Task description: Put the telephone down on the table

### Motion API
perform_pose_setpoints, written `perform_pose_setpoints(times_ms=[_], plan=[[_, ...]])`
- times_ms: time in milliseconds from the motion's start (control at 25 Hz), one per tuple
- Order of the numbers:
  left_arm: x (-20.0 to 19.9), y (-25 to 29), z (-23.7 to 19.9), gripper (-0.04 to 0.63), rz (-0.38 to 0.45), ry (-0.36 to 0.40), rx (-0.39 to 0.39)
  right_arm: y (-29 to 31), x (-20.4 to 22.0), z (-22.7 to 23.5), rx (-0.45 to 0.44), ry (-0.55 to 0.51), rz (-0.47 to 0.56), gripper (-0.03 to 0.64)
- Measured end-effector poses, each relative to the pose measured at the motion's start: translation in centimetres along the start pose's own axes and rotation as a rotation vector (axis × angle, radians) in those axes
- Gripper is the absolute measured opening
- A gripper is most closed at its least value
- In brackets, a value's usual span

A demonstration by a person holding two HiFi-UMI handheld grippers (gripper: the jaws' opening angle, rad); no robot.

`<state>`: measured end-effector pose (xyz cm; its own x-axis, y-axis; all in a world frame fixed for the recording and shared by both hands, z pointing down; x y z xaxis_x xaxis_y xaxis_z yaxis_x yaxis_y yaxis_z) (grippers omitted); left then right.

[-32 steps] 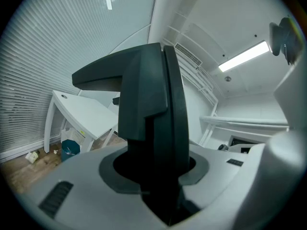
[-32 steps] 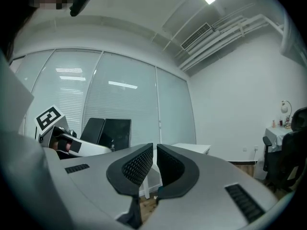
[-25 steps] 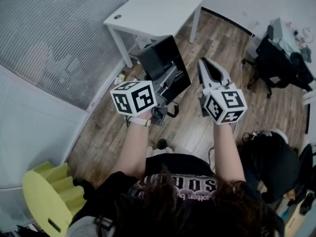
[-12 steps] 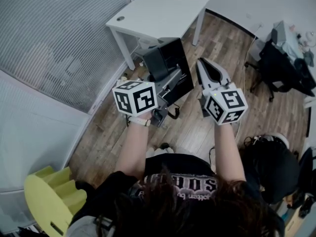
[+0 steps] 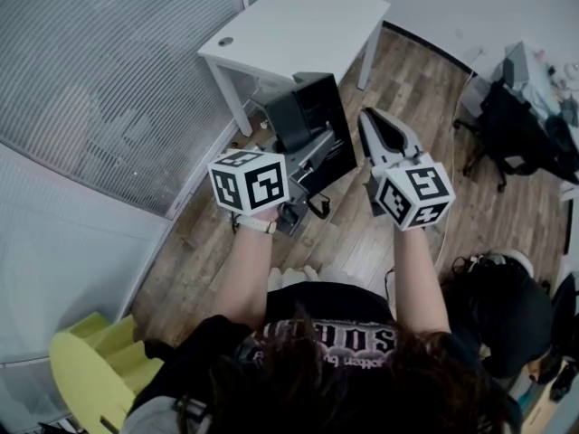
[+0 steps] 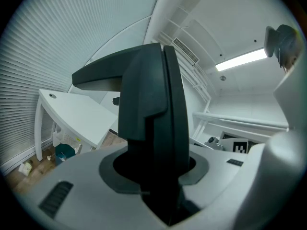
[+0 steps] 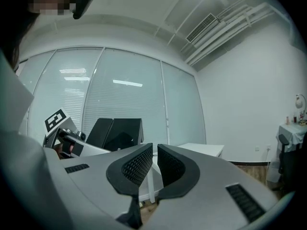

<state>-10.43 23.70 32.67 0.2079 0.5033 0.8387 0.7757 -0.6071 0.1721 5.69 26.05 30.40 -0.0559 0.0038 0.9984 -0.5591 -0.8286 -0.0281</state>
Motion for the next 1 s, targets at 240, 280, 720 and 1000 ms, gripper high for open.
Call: perform_pose_setpoints(times_ms=[240, 280, 720, 1000], plan=[[-0.5, 0.5, -1.0, 0.16, -0.012, 0.001, 0.004, 1.1, 0.2, 0.4, 0.005, 0.011, -0.008, 0.033], [-0.5, 0.5, -1.1, 0.16, -0.014, 0.0, 0.004, 1.3, 0.3, 0.4, 0.006, 0.013, -0.009, 0.034], [0.0, 2.5, -1.9, 0.16, -0.027, 0.0, -0.008, 2.1, 1.2, 2.0, -0.029, 0.031, -0.011, 0.084], [-2.5, 6.5, -4.1, 0.16, -0.028, -0.005, -0.014, 5.8, 0.9, 5.8, -0.062, 0.048, -0.01, 0.095]])
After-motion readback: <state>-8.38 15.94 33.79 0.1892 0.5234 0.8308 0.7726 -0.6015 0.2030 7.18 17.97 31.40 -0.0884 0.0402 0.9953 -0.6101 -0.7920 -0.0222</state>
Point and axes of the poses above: the fingertips, and each gripper's own axes: y forward along the fingers, z to its right, x out of its underside, the point moved 7 cm from there along -y, backward along the fingers, and after that the axes turned 10 degrees about -x, right-handed, at the moved point
